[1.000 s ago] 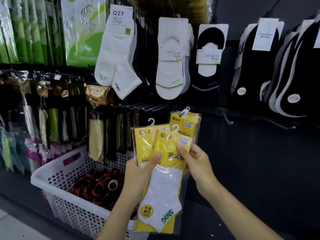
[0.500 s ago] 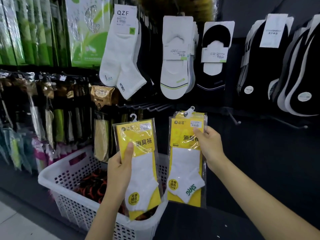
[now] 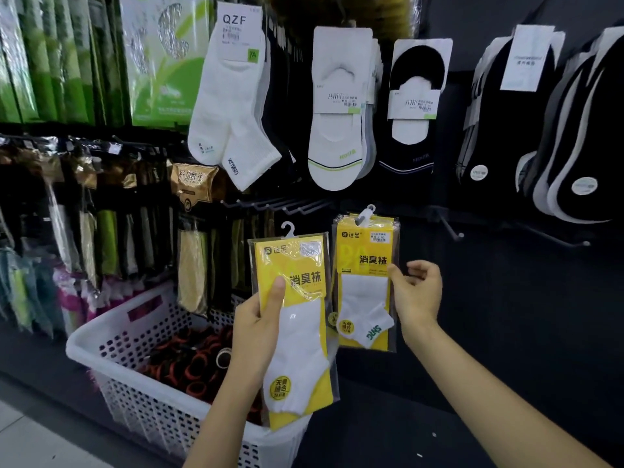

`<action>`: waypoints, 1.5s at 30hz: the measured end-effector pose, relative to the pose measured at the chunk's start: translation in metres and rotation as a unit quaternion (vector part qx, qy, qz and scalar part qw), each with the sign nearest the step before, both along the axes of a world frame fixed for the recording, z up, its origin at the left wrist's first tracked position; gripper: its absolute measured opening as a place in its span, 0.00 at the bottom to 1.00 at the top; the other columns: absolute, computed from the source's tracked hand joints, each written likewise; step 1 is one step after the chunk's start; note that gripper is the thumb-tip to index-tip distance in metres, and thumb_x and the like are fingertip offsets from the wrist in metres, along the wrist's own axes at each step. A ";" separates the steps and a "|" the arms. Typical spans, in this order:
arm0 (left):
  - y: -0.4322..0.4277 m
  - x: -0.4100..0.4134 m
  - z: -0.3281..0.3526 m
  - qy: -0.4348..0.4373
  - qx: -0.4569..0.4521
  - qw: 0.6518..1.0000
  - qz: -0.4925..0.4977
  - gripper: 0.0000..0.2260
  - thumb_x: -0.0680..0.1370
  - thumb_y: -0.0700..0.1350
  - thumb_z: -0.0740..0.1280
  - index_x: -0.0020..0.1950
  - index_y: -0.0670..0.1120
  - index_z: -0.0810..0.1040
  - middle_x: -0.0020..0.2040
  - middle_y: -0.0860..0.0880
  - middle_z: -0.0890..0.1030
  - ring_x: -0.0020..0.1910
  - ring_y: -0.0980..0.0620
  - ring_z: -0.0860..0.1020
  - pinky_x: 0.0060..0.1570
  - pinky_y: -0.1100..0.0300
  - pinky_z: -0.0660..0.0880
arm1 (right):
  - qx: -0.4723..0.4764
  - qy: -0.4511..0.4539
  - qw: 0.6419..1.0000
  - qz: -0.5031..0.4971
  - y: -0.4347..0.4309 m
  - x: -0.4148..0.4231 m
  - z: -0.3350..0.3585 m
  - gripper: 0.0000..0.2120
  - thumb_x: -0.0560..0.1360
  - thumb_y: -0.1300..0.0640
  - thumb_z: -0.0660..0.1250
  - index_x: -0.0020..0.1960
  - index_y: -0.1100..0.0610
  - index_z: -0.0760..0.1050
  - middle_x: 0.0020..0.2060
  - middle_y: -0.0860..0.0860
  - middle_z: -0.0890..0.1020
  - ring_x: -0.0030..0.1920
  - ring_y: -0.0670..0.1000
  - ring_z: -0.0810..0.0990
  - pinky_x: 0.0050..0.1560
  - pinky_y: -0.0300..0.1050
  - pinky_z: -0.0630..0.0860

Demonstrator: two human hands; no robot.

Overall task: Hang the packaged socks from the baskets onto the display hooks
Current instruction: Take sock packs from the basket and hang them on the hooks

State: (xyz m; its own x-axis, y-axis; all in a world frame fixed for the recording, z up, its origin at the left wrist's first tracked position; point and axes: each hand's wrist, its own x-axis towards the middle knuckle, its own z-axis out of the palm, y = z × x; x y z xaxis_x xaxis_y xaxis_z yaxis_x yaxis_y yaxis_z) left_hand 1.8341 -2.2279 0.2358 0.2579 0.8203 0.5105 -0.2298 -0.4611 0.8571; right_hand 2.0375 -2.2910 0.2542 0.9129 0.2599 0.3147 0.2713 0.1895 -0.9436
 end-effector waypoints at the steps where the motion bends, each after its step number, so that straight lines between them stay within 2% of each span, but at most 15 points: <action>1: -0.003 0.003 -0.001 -0.001 0.008 1.000 -0.008 0.16 0.79 0.52 0.60 0.33 0.47 0.75 0.17 0.57 0.64 0.18 0.61 0.60 0.21 0.74 0.56 | 0.011 0.002 0.999 0.036 -0.006 -0.007 0.000 0.09 0.74 0.56 0.70 0.51 0.54 0.72 0.52 0.52 0.78 0.47 0.47 0.78 0.44 0.36 0.74; 2: -0.005 0.006 -0.001 0.000 0.009 1.000 -0.021 0.14 0.79 0.51 0.60 0.36 0.49 0.74 0.17 0.58 0.65 0.18 0.61 0.60 0.21 0.75 0.56 | 0.016 0.000 0.996 0.083 -0.011 -0.016 0.001 0.07 0.75 0.55 0.69 0.50 0.53 0.73 0.50 0.50 0.79 0.48 0.48 0.79 0.47 0.38 0.76; 5: -0.010 0.016 -0.004 -0.002 -0.007 0.998 -0.065 0.20 0.76 0.57 0.61 0.26 0.51 0.77 0.20 0.57 0.65 0.20 0.60 0.60 0.23 0.71 0.57 | 0.000 -0.009 0.969 0.245 -0.026 -0.045 0.004 0.08 0.75 0.49 0.67 0.52 0.50 0.77 0.48 0.50 0.83 0.49 0.48 0.82 0.48 0.38 0.78; 7: -0.014 0.021 -0.005 -0.002 -0.017 0.994 -0.104 0.15 0.75 0.56 0.62 0.32 0.54 0.82 0.24 0.55 0.74 0.23 0.59 0.68 0.26 0.70 0.63 | 0.005 0.009 0.947 0.322 -0.031 -0.057 0.004 0.14 0.73 0.49 0.68 0.55 0.53 0.78 0.49 0.51 0.85 0.50 0.49 0.84 0.46 0.38 0.80; 9: -0.019 0.026 -0.005 -0.017 -0.025 0.989 -0.148 0.12 0.75 0.54 0.63 0.38 0.53 0.84 0.32 0.52 0.83 0.29 0.59 0.78 0.28 0.71 0.71 | 0.023 0.025 0.938 0.345 -0.035 -0.062 0.004 0.11 0.74 0.53 0.68 0.55 0.55 0.79 0.48 0.50 0.86 0.48 0.49 0.85 0.41 0.37 0.80; 13: -0.022 0.033 -0.005 -0.029 -0.031 0.979 -0.197 0.13 0.75 0.52 0.63 0.56 0.50 0.81 0.51 0.50 0.85 0.50 0.54 0.83 0.43 0.67 0.78 | 0.061 0.025 0.950 0.306 -0.040 -0.054 0.003 0.08 0.76 0.57 0.66 0.53 0.58 0.78 0.45 0.51 0.86 0.44 0.48 0.85 0.38 0.36 0.79; 17: -0.023 0.040 -0.004 -0.007 -0.028 0.982 -0.186 0.26 0.73 0.58 0.62 0.70 0.54 0.68 0.59 0.56 0.81 0.59 0.58 0.78 0.56 0.60 0.75 | 0.074 0.003 0.967 0.244 -0.037 -0.039 0.011 0.04 0.77 0.57 0.66 0.49 0.56 0.78 0.40 0.48 0.86 0.41 0.45 0.85 0.35 0.34 0.78; 21: -0.021 0.053 -0.010 0.009 -0.032 0.985 -0.169 0.24 0.74 0.58 0.61 0.70 0.62 0.62 0.57 0.74 0.74 0.58 0.76 0.70 0.50 0.77 0.70 | 0.047 0.002 0.977 0.209 -0.019 -0.029 0.018 0.05 0.78 0.57 0.66 0.50 0.58 0.78 0.42 0.51 0.86 0.42 0.48 0.85 0.40 0.42 0.82; 24: -0.007 0.069 -0.015 0.016 -0.055 0.986 -0.156 0.26 0.77 0.55 0.60 0.74 0.58 0.59 0.60 0.74 0.65 0.53 0.85 0.65 0.45 0.84 0.65 | 0.019 0.003 0.981 0.193 -0.001 -0.022 0.016 0.06 0.77 0.57 0.67 0.50 0.59 0.79 0.46 0.58 0.85 0.48 0.58 0.84 0.51 0.57 0.81; 26: 0.007 0.083 -0.018 0.035 -0.060 0.987 -0.143 0.25 0.80 0.54 0.59 0.76 0.57 0.57 0.61 0.71 0.63 0.55 0.82 0.65 0.47 0.83 0.66 | 0.013 0.009 0.983 0.184 0.011 -0.014 0.013 0.05 0.77 0.57 0.67 0.48 0.58 0.79 0.45 0.56 0.85 0.48 0.57 0.84 0.51 0.55 0.81; 29: 0.026 0.108 -0.020 0.065 -0.054 0.987 -0.136 0.25 0.80 0.54 0.57 0.77 0.57 0.53 0.64 0.65 0.62 0.63 0.70 0.62 0.59 0.72 0.61 | 0.010 0.020 0.987 0.161 0.030 0.005 0.006 0.05 0.77 0.56 0.67 0.46 0.56 0.79 0.43 0.53 0.85 0.46 0.52 0.85 0.49 0.49 0.81; 33: 0.056 0.144 -0.023 0.078 -0.046 0.986 -0.143 0.25 0.81 0.55 0.55 0.77 0.57 0.52 0.72 0.58 0.59 0.69 0.62 0.59 0.64 0.64 0.58 | -0.004 0.012 0.989 0.144 0.053 0.038 0.004 0.05 0.77 0.55 0.67 0.44 0.55 0.79 0.43 0.51 0.85 0.44 0.48 0.83 0.42 0.36 0.78; 38: 0.089 0.187 -0.024 0.104 -0.048 0.983 -0.147 0.26 0.80 0.56 0.56 0.77 0.58 0.52 0.75 0.53 0.59 0.73 0.55 0.60 0.63 0.62 0.60 | -0.039 0.047 0.991 0.123 0.079 0.077 0.000 0.10 0.75 0.50 0.69 0.44 0.58 0.80 0.45 0.56 0.84 0.48 0.54 0.83 0.54 0.52 0.79; 42: 0.104 0.212 -0.020 0.111 -0.051 0.981 -0.153 0.27 0.80 0.57 0.57 0.77 0.56 0.52 0.76 0.52 0.56 0.74 0.53 0.59 0.65 0.61 0.61 | -0.067 0.096 0.987 0.112 0.089 0.102 -0.002 0.16 0.74 0.48 0.70 0.49 0.61 0.78 0.46 0.54 0.82 0.45 0.51 0.79 0.47 0.44 0.75; 45: 0.107 0.218 -0.018 0.125 -0.066 0.978 -0.153 0.28 0.80 0.58 0.58 0.77 0.55 0.51 0.77 0.51 0.56 0.73 0.50 0.62 0.71 0.52 0.62 | -0.087 0.112 0.984 0.105 0.084 0.110 -0.008 0.15 0.76 0.50 0.68 0.54 0.62 0.77 0.50 0.57 0.82 0.50 0.55 0.80 0.52 0.48 0.77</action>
State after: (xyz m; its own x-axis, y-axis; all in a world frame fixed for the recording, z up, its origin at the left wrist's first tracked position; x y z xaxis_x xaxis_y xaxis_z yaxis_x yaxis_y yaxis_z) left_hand 2.0517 -2.1209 0.2182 0.6054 0.7393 0.2947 -0.1148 -0.2852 0.9516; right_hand 2.1473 -2.2069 0.2462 0.8751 0.4818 0.0455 0.0246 0.0497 -0.9985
